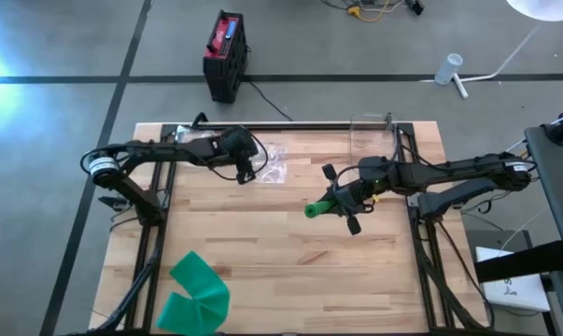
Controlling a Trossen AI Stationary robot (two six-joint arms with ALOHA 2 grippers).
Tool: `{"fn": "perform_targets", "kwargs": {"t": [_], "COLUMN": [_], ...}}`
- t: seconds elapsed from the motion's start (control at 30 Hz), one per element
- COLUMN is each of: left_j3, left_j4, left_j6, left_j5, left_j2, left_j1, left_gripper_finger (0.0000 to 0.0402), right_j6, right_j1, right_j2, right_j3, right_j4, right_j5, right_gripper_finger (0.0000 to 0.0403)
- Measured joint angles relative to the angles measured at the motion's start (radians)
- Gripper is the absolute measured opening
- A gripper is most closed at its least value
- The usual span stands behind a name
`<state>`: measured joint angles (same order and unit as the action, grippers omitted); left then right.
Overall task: Roll bandage
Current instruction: Put the rolled green bandage into the transparent zip bag
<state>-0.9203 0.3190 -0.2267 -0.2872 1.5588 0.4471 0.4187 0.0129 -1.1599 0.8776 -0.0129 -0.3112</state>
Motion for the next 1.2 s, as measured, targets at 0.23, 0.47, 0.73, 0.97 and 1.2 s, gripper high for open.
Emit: {"fn": "perform_targets", "kwargs": {"t": [0.23,0.47,0.73,0.97,1.2], "left_j3": [0.002,0.004,0.022,0.077,0.085], "left_j4": [0.063,0.061,0.072,-0.049,-0.081], "left_j6": [0.298,0.502,0.596,0.663,0.720], "left_j5": [-0.062,0.125,0.148,0.214,0.253], "left_j2": [0.033,0.046,0.046,0.046,0.074], "left_j1": [0.046,0.068,0.120,0.138,0.125], "left_gripper_finger": [0.0196,0.0174,0.0190,0.0196,0.0183], "right_j6": [-0.006,-0.008,-0.013,-0.007,-0.003], "right_j1": [-0.002,-0.005,-0.005,-0.005,-0.005], "right_j2": [-0.001,-0.001,-0.001,-0.002,-0.002], "right_j3": [-0.006,-0.006,-0.007,-0.009,-0.009], "right_j4": [-0.008,-0.021,-0.027,-0.030,-0.038], "right_j5": [0.000,0.000,0.000,-0.001,-0.001], "right_gripper_finger": [0.0051,0.0051,0.0055,0.0051,0.0052]}}
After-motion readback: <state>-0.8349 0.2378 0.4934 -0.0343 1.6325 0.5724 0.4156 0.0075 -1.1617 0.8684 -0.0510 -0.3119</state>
